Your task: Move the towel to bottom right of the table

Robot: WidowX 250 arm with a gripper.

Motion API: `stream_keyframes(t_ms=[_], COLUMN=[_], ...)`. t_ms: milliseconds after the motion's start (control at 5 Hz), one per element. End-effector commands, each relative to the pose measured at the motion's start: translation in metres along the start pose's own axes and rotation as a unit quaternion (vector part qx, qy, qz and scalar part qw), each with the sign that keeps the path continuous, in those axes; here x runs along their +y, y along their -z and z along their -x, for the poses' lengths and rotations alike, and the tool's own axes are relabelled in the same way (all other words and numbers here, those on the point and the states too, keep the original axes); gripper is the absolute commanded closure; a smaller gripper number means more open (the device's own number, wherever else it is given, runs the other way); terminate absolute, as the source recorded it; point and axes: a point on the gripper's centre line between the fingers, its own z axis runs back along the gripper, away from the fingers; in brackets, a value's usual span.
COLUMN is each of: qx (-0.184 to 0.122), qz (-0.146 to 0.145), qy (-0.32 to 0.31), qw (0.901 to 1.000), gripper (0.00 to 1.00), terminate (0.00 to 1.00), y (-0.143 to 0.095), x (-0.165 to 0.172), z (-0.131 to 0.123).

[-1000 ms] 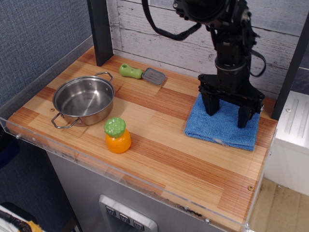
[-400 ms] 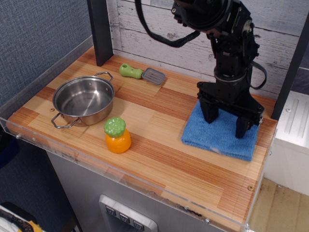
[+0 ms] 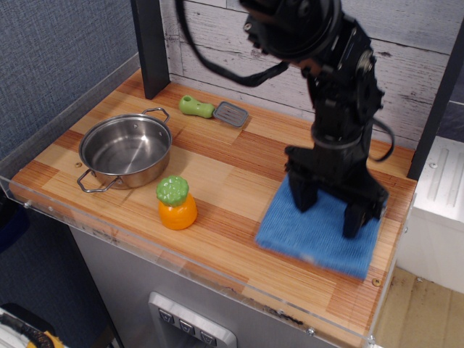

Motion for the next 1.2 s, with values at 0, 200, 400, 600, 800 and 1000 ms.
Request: stream_keyframes(t_ms=[0, 200, 400, 600, 800, 1000], qx=[-0.002, -0.001, -0.002, -0.015, -0.040, -0.075], qz=[-0.026, -0.032, -0.009, 0.011, 0.048, 0.051], qy=[0.038, 0.050, 0.045, 0.027, -0.020, -0.044], qw=[0.9990, 0.9982, 0.9990, 0.9995, 0.9978, 0.9949], gripper=[0.00, 0.00, 0.00, 0.00, 0.00, 0.00], terminate=[0.00, 0.00, 0.00, 0.00, 0.00, 0.00], y=[-0.005, -0.006, -0.011, -0.020, -0.035, -0.060], x=[-0.013, -0.019, -0.018, -0.010, 0.000, 0.008], z=[0.041, 0.049, 0.046, 0.041, 0.028, 0.014])
